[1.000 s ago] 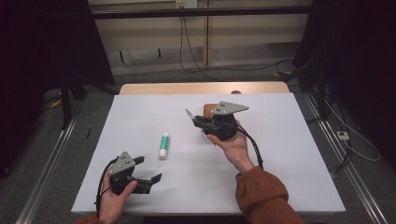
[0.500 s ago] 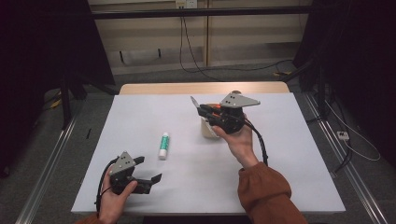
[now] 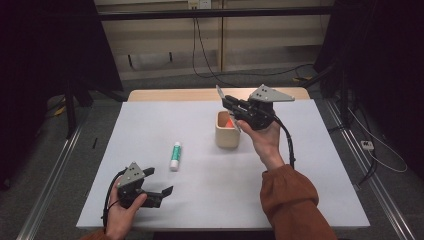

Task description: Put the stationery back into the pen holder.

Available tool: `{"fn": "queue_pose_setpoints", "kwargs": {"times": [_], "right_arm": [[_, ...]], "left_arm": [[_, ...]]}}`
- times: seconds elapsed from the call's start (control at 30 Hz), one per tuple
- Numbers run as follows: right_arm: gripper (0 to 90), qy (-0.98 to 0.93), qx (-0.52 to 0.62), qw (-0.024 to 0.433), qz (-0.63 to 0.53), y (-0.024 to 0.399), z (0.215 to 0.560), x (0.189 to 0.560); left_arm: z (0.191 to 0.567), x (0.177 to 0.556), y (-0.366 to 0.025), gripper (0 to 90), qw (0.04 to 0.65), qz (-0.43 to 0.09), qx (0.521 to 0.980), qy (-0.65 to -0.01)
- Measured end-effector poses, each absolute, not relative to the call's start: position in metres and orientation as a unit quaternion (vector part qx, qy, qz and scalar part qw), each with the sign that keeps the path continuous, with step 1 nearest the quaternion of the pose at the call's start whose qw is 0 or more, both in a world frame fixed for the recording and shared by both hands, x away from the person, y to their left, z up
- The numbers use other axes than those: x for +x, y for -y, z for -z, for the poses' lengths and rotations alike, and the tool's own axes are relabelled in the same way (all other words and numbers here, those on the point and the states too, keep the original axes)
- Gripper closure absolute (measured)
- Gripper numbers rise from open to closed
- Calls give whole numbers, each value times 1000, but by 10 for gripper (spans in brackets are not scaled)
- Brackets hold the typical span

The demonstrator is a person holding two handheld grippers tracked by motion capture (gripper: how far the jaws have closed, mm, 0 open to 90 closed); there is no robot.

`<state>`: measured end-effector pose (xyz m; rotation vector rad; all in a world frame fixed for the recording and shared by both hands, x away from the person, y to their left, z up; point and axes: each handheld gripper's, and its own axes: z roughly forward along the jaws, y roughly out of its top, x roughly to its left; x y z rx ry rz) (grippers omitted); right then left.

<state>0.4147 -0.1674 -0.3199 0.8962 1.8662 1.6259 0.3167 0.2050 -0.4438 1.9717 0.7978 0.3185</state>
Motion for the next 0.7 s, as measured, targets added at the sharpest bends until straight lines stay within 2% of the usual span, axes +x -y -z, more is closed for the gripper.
{"fn": "queue_pose_setpoints", "kwargs": {"times": [0.37,0.7], "right_arm": [[809,-680,335,271,-594,170,315,431],[809,-669,362,264,-593,165,332,448]], "left_arm": [[444,317,-205,60,475,-131,807,-325],[444,317,-205,60,477,-129,807,-325]]}}
